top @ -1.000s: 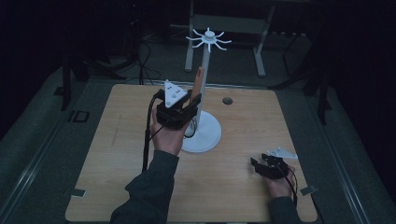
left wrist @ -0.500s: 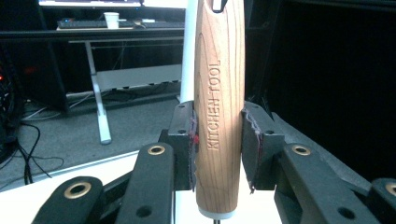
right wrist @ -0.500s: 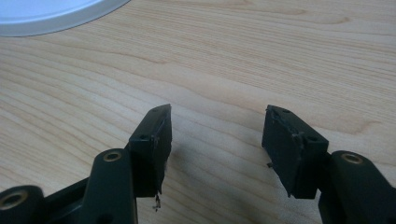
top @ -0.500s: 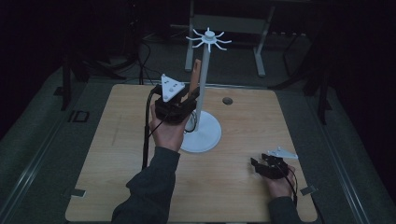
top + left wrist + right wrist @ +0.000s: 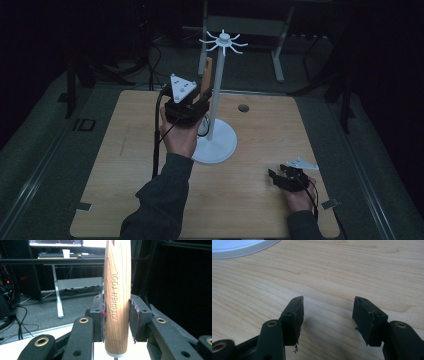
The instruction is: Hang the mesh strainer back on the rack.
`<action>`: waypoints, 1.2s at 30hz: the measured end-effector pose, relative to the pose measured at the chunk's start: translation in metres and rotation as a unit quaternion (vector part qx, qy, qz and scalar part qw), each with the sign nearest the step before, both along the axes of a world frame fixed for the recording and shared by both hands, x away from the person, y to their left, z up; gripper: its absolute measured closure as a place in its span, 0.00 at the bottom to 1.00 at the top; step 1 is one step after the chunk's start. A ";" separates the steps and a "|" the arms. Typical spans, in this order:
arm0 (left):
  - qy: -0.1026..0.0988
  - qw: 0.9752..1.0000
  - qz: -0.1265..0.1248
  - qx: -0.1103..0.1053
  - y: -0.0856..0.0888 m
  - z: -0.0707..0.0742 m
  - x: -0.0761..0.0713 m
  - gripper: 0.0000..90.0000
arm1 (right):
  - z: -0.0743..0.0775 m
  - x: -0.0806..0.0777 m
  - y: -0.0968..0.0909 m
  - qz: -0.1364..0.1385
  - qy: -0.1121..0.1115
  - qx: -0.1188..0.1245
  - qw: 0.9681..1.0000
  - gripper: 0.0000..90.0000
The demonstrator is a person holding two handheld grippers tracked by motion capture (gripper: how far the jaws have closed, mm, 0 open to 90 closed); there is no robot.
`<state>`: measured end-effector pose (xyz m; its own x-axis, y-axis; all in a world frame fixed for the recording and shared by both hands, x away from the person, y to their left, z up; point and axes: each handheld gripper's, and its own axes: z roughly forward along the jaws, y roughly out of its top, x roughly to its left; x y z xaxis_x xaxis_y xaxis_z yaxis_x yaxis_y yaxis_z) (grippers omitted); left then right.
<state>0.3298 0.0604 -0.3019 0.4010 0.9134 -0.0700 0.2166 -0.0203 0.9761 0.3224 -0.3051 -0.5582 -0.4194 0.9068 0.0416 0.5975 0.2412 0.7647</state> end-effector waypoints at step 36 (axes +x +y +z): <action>-0.009 0.999 0.022 -0.024 0.003 0.015 0.012 0.76 | 0.000 0.000 0.000 0.000 0.000 -0.002 1.000 0.47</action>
